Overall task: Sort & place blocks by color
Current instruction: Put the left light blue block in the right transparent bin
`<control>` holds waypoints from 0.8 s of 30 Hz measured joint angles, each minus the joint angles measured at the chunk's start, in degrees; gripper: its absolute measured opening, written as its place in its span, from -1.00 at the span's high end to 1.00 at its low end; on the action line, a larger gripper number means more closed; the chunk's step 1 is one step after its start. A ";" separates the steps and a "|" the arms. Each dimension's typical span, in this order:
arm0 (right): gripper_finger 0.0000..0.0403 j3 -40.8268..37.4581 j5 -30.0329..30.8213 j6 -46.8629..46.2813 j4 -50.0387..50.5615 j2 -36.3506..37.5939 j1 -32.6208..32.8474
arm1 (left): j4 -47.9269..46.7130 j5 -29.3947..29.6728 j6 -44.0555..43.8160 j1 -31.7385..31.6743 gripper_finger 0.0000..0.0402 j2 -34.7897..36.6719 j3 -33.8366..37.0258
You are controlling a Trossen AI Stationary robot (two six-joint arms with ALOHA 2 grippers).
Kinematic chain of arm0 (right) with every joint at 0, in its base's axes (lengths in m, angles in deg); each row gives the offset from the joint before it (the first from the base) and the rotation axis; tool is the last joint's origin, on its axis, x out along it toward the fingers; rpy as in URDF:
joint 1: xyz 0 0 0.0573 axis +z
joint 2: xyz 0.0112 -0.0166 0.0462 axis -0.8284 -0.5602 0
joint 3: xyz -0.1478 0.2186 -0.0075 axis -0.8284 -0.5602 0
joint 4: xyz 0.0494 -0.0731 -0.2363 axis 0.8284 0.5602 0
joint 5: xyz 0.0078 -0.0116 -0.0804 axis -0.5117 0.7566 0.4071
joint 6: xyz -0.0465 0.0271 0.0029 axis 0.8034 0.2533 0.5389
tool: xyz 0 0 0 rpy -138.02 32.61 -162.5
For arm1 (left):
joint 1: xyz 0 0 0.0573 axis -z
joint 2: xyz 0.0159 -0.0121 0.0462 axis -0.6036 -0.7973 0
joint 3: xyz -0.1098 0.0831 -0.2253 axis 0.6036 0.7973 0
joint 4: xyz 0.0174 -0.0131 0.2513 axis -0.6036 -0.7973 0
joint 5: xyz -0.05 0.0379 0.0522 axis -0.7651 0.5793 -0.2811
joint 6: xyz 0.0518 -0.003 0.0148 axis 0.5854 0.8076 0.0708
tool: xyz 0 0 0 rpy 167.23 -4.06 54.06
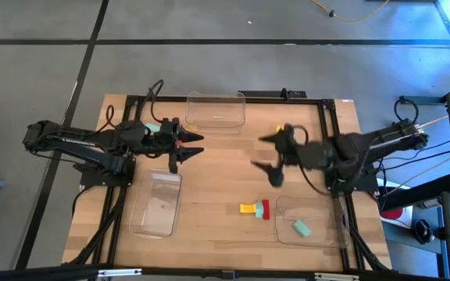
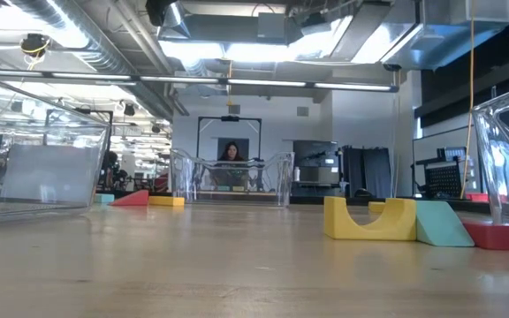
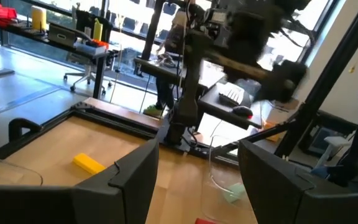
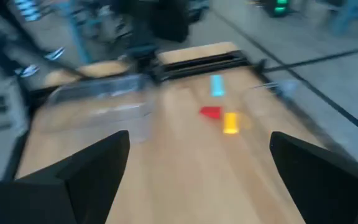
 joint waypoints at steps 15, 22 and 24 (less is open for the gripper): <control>-0.93 -20.50 -28.22 -5.59 -41.03 0.83 -12.37 | 1.05 0.07 2.32 0.00 -0.06 0.30 0.04; -0.93 -22.33 -28.89 -2.47 -47.04 0.83 -12.56 | 1.19 0.20 3.60 -0.04 -0.06 0.30 0.04; -0.93 -22.33 -28.92 -0.17 -47.05 0.83 -12.54 | 1.17 0.20 3.60 -0.03 -0.06 0.30 0.04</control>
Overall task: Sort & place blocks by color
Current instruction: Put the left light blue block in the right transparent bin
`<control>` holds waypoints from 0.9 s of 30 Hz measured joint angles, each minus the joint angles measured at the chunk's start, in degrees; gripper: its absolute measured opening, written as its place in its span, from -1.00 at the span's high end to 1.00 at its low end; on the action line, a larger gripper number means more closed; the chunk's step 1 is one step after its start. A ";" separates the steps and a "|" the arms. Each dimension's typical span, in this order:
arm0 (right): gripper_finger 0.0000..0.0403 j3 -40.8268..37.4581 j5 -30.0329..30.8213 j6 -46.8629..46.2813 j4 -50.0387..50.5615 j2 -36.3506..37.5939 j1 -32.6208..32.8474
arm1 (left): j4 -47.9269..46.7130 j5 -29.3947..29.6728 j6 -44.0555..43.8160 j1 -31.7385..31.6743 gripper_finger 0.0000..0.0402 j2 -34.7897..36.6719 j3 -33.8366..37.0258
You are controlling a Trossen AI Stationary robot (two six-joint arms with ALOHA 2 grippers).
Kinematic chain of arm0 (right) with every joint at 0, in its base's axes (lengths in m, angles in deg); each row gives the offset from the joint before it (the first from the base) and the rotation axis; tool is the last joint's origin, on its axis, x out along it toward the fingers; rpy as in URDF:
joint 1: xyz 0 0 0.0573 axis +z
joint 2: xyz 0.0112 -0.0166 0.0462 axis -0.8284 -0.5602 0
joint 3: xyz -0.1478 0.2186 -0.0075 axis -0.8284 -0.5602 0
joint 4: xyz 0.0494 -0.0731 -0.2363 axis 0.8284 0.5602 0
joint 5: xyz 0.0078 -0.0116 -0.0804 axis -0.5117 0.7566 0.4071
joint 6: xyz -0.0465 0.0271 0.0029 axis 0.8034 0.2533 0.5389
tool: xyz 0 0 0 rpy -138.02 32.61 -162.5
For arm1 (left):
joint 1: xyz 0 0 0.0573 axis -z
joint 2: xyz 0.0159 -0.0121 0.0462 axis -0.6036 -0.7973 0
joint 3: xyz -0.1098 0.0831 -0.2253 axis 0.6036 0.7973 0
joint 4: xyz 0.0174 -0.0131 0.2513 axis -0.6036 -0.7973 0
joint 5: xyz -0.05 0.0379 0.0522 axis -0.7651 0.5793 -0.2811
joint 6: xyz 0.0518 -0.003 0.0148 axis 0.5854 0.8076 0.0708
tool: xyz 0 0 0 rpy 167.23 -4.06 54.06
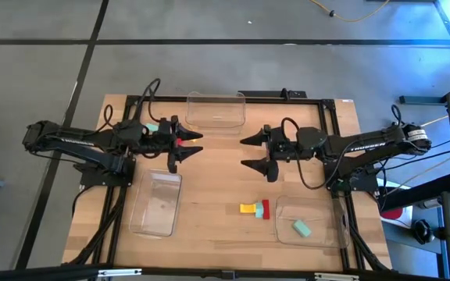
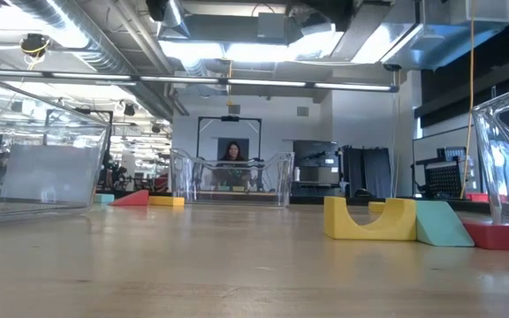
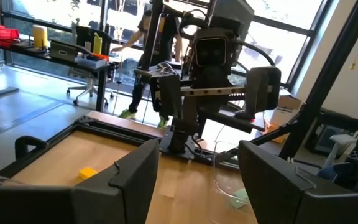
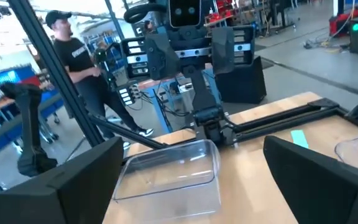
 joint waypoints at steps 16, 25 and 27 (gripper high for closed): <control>-0.93 0.00 0.01 1.76 0.00 0.00 0.09 | -0.09 0.02 0.00 0.01 -0.06 0.00 0.02; -0.93 0.00 0.03 1.63 0.32 0.00 0.09 | -6.60 7.92 -6.80 -1.13 -0.06 -0.11 -2.74; -0.93 0.00 0.04 1.60 0.85 0.00 0.09 | -16.53 9.88 -6.80 -3.46 -0.06 -0.10 -7.49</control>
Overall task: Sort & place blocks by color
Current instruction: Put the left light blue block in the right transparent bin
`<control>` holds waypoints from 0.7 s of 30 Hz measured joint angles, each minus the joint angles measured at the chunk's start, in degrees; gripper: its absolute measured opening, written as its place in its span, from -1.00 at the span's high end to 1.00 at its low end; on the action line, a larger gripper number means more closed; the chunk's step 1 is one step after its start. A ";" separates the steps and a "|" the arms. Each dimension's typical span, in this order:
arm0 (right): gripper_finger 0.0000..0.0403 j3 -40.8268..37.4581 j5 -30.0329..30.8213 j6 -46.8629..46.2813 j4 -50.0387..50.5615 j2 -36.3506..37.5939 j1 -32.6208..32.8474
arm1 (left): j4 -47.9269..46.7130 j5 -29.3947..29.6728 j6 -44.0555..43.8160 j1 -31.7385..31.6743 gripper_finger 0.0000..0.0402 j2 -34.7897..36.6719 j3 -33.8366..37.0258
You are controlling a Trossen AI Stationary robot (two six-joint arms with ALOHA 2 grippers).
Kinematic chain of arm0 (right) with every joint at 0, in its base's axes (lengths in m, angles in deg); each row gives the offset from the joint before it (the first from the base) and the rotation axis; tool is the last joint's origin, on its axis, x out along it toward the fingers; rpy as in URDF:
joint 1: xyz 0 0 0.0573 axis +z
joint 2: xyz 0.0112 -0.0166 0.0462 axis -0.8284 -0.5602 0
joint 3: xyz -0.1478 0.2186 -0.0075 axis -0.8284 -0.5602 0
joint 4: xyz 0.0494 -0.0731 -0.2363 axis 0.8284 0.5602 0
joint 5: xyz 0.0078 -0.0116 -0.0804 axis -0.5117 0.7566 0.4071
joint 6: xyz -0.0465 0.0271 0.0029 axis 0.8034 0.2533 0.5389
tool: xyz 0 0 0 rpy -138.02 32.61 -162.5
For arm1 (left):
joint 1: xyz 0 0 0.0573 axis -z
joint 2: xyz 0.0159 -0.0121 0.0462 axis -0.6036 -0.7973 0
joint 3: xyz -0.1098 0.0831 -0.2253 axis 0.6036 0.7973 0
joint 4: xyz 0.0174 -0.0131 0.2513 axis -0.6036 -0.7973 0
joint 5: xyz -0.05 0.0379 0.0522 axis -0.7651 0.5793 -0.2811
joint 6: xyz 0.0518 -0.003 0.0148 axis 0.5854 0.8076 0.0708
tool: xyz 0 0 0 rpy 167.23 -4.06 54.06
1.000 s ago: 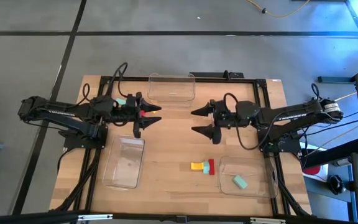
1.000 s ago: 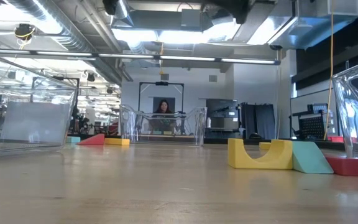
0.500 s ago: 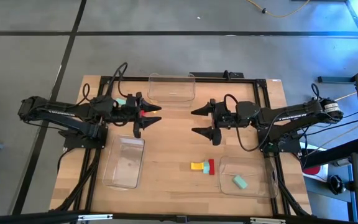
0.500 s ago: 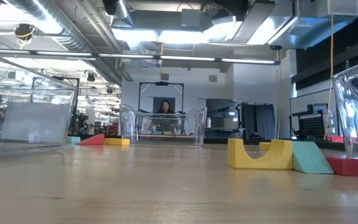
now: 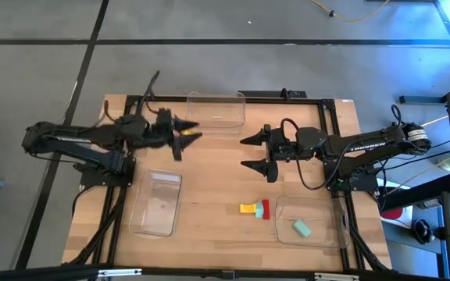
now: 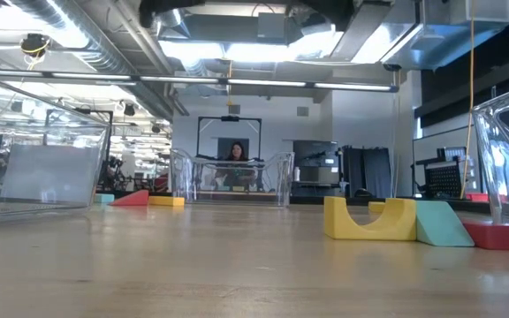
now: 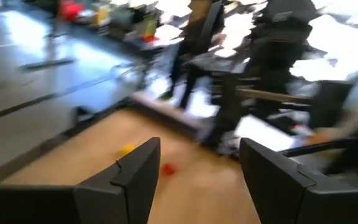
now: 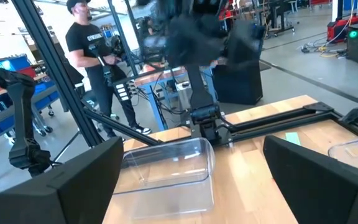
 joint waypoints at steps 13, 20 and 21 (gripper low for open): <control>-0.93 0.00 -0.02 -4.41 2.76 0.00 0.00 | -59.84 -15.83 28.82 -32.25 -0.06 -9.61 -15.63; -0.93 0.00 -0.04 -6.40 3.19 0.00 0.00 | -61.77 -11.90 56.44 -36.48 -0.06 -18.20 -9.30; -0.93 0.00 -0.04 -7.02 3.17 0.00 0.00 | -61.67 -10.50 59.22 -36.51 -0.06 -19.46 -8.46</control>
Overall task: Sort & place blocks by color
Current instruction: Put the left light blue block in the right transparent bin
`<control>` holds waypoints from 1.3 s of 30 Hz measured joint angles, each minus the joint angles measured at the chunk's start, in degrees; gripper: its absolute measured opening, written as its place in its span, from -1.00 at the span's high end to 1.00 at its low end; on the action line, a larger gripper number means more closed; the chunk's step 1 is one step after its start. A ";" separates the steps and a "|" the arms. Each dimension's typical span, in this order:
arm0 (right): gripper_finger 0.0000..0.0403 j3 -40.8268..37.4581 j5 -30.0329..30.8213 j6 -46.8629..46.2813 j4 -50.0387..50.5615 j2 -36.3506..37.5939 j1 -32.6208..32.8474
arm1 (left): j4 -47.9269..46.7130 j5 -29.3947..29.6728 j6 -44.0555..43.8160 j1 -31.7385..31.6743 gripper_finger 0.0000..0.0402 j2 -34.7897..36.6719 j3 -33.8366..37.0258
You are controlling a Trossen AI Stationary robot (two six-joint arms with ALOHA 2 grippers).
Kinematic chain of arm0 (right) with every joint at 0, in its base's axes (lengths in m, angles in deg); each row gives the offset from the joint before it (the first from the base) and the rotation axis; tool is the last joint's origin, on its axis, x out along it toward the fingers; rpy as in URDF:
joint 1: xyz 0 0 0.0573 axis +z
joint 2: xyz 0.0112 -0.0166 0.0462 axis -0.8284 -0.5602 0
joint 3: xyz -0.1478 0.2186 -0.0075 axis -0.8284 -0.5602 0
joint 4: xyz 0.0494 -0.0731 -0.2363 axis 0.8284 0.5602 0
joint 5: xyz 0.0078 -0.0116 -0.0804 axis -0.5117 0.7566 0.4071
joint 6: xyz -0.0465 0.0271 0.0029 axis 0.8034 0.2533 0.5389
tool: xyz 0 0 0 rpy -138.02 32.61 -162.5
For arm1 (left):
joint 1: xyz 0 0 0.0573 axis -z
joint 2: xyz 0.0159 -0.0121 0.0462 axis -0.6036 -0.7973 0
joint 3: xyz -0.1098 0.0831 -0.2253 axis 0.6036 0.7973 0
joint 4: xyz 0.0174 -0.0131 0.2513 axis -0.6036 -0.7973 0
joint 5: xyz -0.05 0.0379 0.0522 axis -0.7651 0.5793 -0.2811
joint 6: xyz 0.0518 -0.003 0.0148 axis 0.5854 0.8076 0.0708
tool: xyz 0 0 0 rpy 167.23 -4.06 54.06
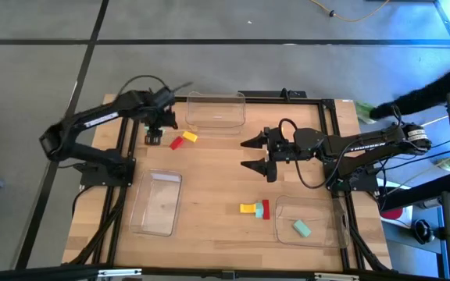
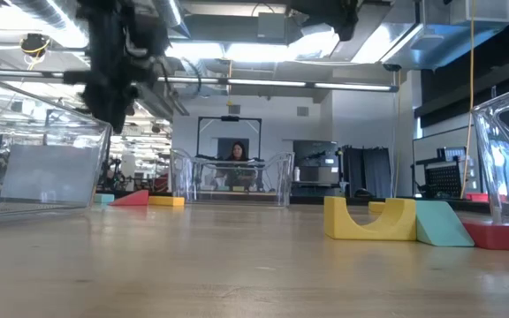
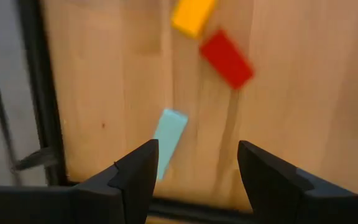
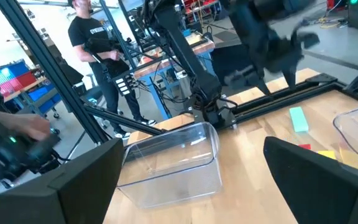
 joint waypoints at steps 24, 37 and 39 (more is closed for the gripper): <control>-0.93 0.00 0.02 -6.36 0.66 0.00 0.13 | 19.18 8.51 23.48 -4.48 -0.06 -14.59 12.61; -0.93 0.00 0.04 -6.61 0.96 0.00 0.13 | 22.02 7.51 23.68 -5.97 -0.06 -20.08 12.37; -0.93 0.00 0.04 -6.61 0.96 0.00 0.14 | 21.97 6.92 23.96 -5.97 -0.05 -20.13 12.37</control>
